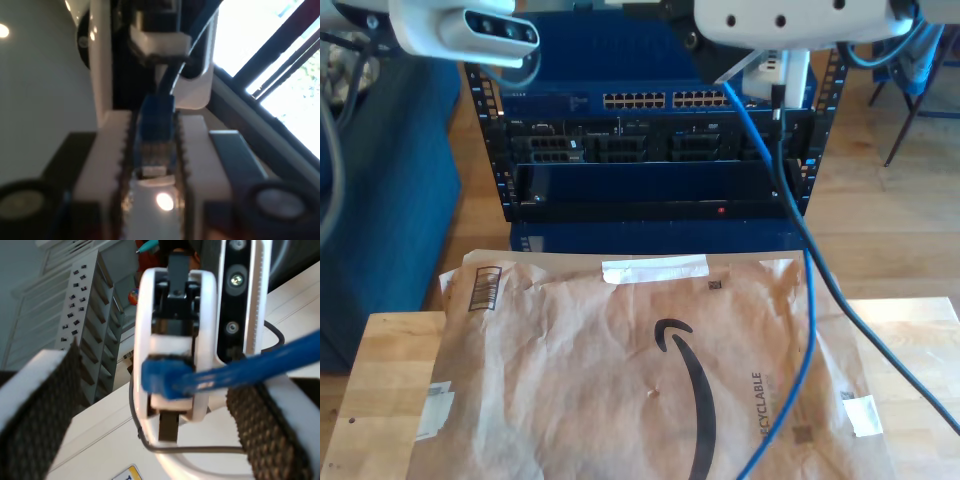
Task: Grab the cable and plug it in
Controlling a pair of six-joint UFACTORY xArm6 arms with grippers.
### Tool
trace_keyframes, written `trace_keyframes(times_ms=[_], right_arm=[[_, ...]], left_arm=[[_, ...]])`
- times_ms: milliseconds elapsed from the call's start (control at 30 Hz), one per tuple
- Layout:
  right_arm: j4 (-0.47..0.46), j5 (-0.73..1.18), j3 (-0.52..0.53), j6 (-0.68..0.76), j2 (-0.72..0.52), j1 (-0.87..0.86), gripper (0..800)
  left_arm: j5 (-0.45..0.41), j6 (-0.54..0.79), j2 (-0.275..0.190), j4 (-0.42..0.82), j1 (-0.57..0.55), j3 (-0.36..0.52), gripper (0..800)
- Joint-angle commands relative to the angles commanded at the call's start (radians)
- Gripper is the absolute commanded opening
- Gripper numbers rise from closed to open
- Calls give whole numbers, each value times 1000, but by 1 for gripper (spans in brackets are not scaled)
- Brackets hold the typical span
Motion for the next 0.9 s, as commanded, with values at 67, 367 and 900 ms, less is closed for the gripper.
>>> trace_keyframes(times_ms=[67,367,900], right_arm=[[0,0,0,0,0,2,433],[0,0,2,5,2,8,305],[0,2,5,6,14,14,193]], left_arm=[[0,-2,0,0,0,0,7],[3,2,2,-2,0,0,21],[3,6,0,-2,-2,0,36]])
